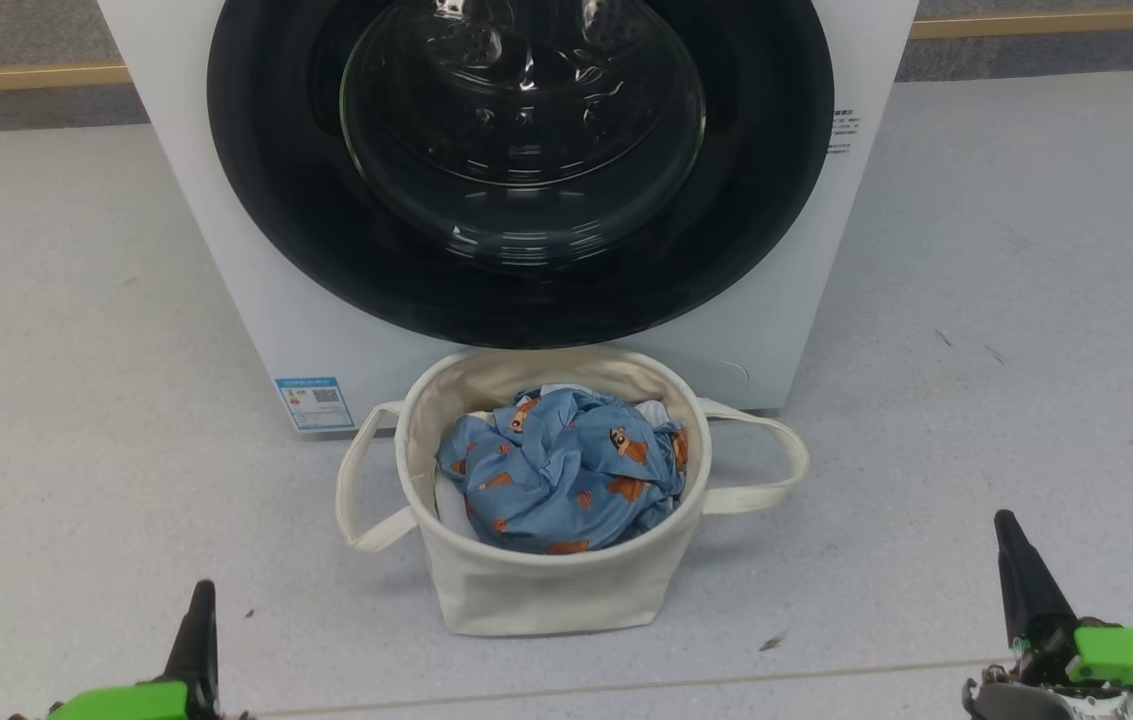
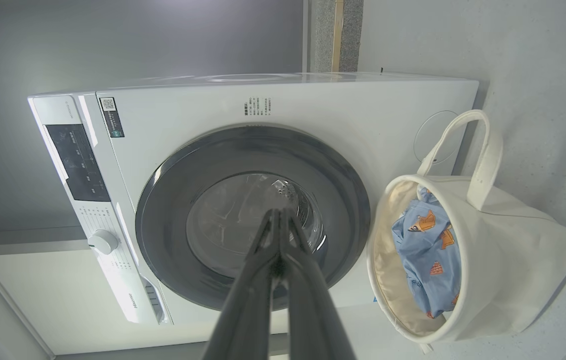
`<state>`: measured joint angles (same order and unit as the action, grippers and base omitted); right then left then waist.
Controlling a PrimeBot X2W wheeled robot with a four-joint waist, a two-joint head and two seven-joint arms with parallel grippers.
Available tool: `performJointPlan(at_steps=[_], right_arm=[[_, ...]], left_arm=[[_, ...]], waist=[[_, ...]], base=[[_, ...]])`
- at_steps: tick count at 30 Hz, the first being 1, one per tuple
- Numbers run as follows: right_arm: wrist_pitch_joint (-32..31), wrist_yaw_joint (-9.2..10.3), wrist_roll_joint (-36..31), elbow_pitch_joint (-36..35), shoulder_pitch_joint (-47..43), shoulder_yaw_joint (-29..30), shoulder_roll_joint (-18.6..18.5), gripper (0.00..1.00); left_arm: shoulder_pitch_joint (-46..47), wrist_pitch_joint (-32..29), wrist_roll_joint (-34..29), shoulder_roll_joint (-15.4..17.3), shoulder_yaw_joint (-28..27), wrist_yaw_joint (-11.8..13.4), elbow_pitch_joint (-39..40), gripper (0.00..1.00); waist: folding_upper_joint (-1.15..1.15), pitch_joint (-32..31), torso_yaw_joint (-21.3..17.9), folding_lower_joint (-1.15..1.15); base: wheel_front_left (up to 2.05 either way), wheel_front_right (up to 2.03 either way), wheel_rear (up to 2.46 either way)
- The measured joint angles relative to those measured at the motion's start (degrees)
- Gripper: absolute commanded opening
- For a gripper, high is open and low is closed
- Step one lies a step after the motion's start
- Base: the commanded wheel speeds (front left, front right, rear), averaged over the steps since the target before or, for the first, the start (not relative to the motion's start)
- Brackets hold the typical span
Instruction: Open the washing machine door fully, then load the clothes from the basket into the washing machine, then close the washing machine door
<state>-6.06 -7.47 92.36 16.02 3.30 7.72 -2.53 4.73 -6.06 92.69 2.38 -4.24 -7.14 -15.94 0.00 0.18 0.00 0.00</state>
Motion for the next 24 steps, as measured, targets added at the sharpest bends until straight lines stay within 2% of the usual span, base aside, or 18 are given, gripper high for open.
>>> performJointPlan(at_steps=[24], right_arm=[[0.0,0.0,0.0,0.0,0.0,0.0,0.0,0.0]], left_arm=[[0.0,0.01,0.0,0.0,0.0,0.0,0.0,0.0]], waist=[[0.0,0.0,0.0,0.0]], base=[[0.0,0.0,0.0]])
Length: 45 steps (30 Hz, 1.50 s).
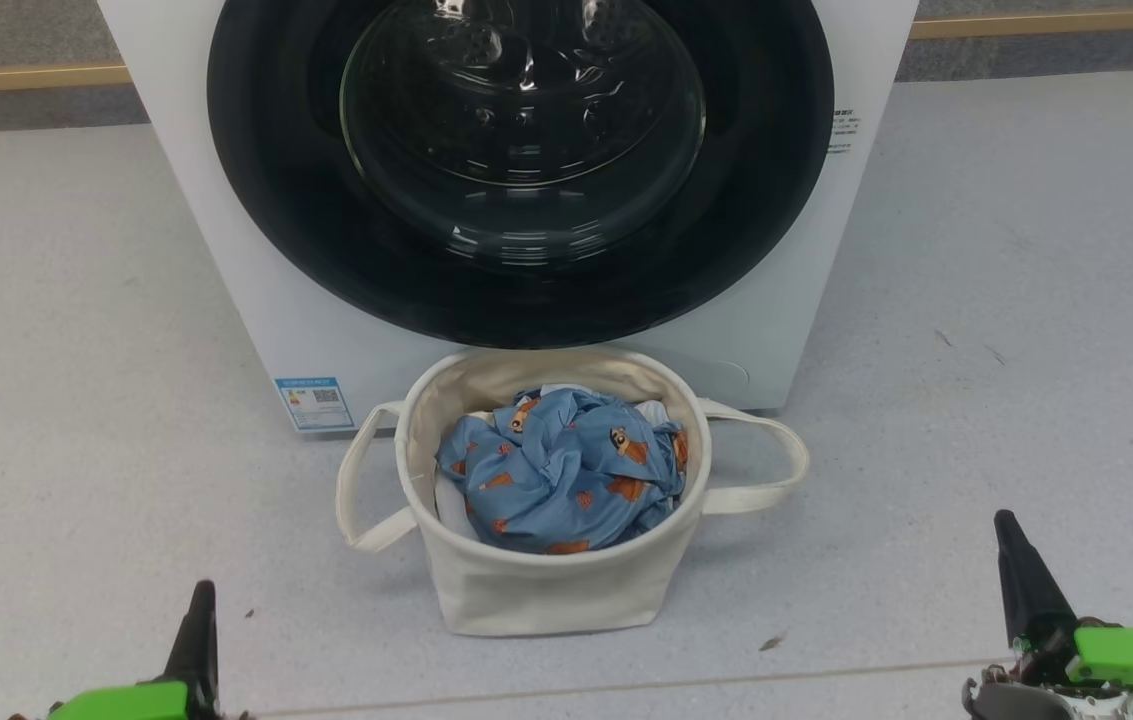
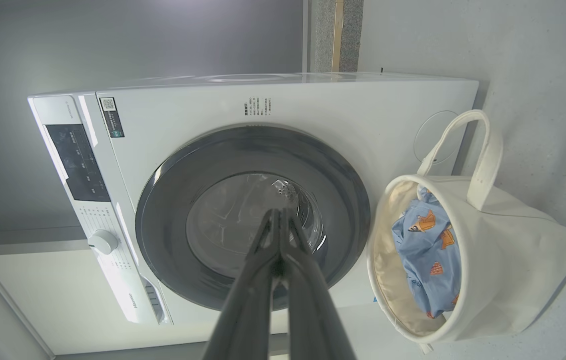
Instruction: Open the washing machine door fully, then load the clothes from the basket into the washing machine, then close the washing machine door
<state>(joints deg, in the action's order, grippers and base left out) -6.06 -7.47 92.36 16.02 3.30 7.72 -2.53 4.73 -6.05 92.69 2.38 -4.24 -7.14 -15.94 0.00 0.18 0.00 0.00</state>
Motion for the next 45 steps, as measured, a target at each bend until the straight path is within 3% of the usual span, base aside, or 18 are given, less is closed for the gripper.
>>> performJointPlan(at_steps=[1,2,9,15,25,33,45], right_arm=[[0.0,0.0,0.0,0.0,0.0,0.0,0.0,0.0],[0.0,0.0,0.0,0.0,0.0,0.0,0.0,1.0],[0.1,0.0,0.01,5.7,-2.99,-0.22,0.54,1.0],[0.92,0.0,0.01,5.59,-3.31,-1.11,0.54,1.0],[2.5,0.0,-2.18,5.14,-2.2,-1.65,0.54,1.0],[3.76,0.0,-8.87,3.92,-2.01,-2.65,0.54,1.0],[5.72,0.0,-22.14,1.69,-0.84,-4.89,0.53,1.0]], left_arm=[[0.0,-0.01,0.0,0.0,0.0,0.0,0.0,0.0],[0.0,-0.01,0.0,0.0,0.0,0.0,0.0,1.0],[-2.96,0.08,0.02,-0.57,0.56,0.1,-5.32,1.0],[-3.31,0.64,0.0,-0.57,0.51,0.12,-5.17,1.0],[-3.31,1.45,-2.57,-0.07,0.57,0.18,-3.63,1.0],[-3.24,2.22,-6.13,1.31,1.46,0.59,-2.21,1.0],[-1.83,4.39,-17.36,5.61,5.64,1.36,-0.33,1.0]], waist=[[0.0,0.0,0.0,0.0],[0.0,0.0,0.0,0.0],[0.0,0.0,0.02,0.0],[0.0,-0.16,0.21,-0.12],[0.0,-0.08,0.47,-0.01],[0.0,-0.09,0.63,0.0],[0.0,-0.09,0.98,0.0]], base=[[0.0,0.0,0.0],[0.0,0.0,0.0],[0.0,0.0,0.0],[0.0,0.0,0.0],[0.0,0.0,0.0],[0.0,0.0,0.0],[0.0,0.0,0.0]])
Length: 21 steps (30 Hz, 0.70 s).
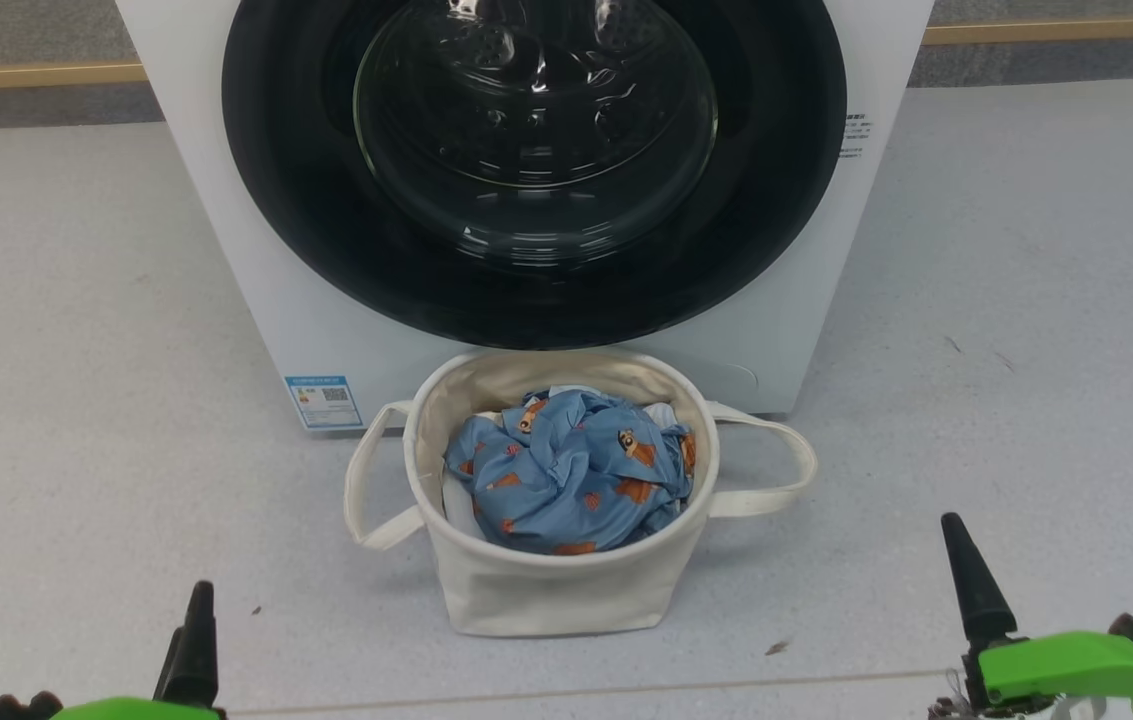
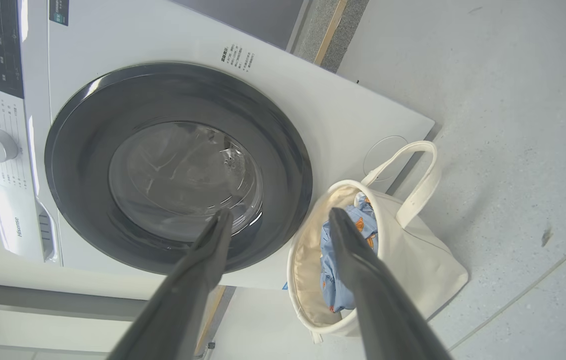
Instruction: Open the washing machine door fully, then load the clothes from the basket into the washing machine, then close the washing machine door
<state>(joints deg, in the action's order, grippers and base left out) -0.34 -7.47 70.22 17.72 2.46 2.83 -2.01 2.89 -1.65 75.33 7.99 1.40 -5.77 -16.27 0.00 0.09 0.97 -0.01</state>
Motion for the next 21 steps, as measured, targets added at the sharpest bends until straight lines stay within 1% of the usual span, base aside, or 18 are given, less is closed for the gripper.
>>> performJointPlan(at_steps=[10,15,21], right_arm=[[1.64,0.0,-10.72,-1.66,0.99,-1.52,-0.03,1.0],[2.46,0.0,-15.52,-2.02,1.04,-2.09,-0.03,1.0],[3.3,0.0,-20.78,-2.61,1.13,-2.89,-0.04,1.0]], left_arm=[[0.3,1.23,-7.62,2.55,2.93,0.76,0.4,1.0],[1.2,2.12,-10.14,3.67,3.93,1.31,1.2,1.0],[1.2,2.91,-12.77,4.97,4.48,1.32,1.91,1.0]], waist=[[0.0,-0.15,0.22,0.0],[0.0,-0.28,0.37,0.0],[0.0,-0.42,0.49,0.0]], base=[[0.0,0.0,0.0],[0.0,0.0,0.0],[0.0,0.0,0.0]])
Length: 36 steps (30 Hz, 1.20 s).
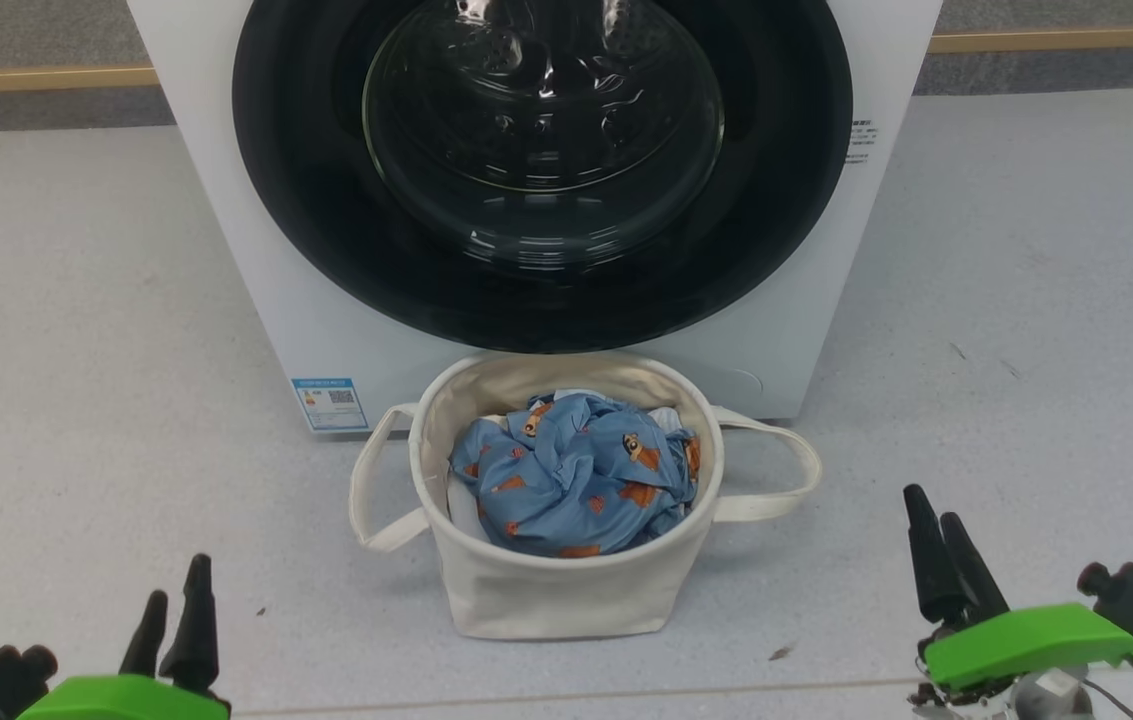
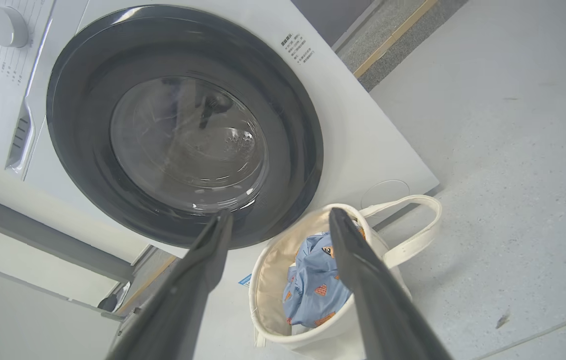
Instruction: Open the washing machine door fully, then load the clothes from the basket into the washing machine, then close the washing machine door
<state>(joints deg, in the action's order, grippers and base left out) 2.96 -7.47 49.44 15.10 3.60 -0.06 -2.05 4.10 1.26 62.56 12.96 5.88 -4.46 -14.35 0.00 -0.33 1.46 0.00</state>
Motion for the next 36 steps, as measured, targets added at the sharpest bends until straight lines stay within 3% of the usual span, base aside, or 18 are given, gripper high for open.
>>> performJointPlan(at_steps=[22,36], right_arm=[[3.7,0.0,-18.48,-3.19,1.48,-3.04,-0.1,1.0],[6.06,-0.01,-25.8,-4.28,3.3,-4.3,-0.16,1.0]], left_arm=[[1.1,3.24,-11.52,4.69,3.8,1.46,2.58,1.0],[2.24,5.46,-18.38,7.89,6.04,2.48,4.35,1.0]], waist=[[0.0,-0.11,0.08,0.0],[0.0,-0.08,0.26,0.0]], base=[[0.0,0.0,0.0],[0.0,0.0,0.0]])
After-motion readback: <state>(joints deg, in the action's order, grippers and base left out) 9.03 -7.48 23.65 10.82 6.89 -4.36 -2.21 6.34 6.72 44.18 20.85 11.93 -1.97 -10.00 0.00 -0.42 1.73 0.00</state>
